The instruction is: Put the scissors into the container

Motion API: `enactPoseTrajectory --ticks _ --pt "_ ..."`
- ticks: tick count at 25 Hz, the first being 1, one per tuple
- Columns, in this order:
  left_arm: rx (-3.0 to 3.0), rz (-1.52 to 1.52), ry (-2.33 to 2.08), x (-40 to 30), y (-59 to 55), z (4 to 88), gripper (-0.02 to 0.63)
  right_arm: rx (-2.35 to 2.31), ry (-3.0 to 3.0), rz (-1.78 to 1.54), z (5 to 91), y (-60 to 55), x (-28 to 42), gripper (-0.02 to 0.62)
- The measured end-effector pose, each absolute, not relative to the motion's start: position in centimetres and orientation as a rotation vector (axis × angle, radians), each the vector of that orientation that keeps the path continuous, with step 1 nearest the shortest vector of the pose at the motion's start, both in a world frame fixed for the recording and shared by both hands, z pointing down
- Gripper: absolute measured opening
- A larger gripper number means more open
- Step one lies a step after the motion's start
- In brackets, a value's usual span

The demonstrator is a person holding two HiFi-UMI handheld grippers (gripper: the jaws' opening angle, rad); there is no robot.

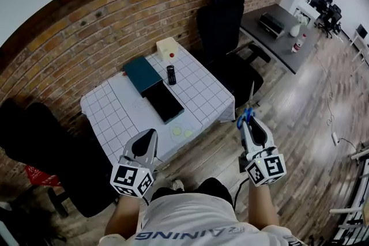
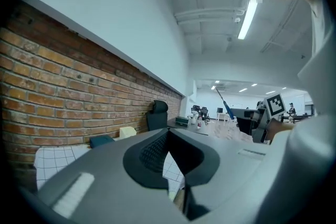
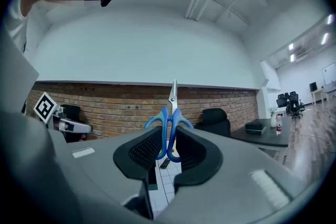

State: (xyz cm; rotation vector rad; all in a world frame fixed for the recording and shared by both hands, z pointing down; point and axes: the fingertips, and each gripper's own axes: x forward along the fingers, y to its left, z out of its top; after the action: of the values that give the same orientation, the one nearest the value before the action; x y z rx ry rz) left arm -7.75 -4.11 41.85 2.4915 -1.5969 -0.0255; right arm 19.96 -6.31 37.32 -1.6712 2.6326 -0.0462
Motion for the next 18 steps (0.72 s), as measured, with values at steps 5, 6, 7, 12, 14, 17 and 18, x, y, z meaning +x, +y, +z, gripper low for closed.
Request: enactPoseTrajectory --ticks 5,6,7,12,14,17,18 --pt "2.404 -0.023 -1.705 -10.7 -5.8 42.6 0.002 -1.551 2.710 -0.065 38.0 -10.7 16.7 0.101" --pt "2.383 -0.023 -1.732 -11.2 -6.3 42.7 0.002 -1.522 2.726 -0.071 38.1 -11.8 16.1 0.101" --pt "2.362 -0.025 -1.759 -11.8 -7.0 42.7 0.002 -1.493 2.742 -0.076 38.2 -13.0 15.5 0.101" --pt "2.253 -0.045 -1.908 -13.1 -10.2 42.1 0.002 -1.311 2.837 -0.085 38.1 -19.4 12.9 0.101" --pt "2.213 -0.051 -1.968 -13.3 -11.6 41.8 0.002 -1.236 2.863 -0.087 38.1 -22.3 12.2 0.101" --pt "2.149 -0.055 -2.043 -13.6 -13.8 41.6 0.002 -1.139 2.907 -0.086 38.2 -26.1 11.0 0.101" --pt "2.121 -0.054 -2.069 -13.7 -14.4 41.7 0.002 -1.103 2.926 -0.087 38.3 -27.2 10.5 0.101"
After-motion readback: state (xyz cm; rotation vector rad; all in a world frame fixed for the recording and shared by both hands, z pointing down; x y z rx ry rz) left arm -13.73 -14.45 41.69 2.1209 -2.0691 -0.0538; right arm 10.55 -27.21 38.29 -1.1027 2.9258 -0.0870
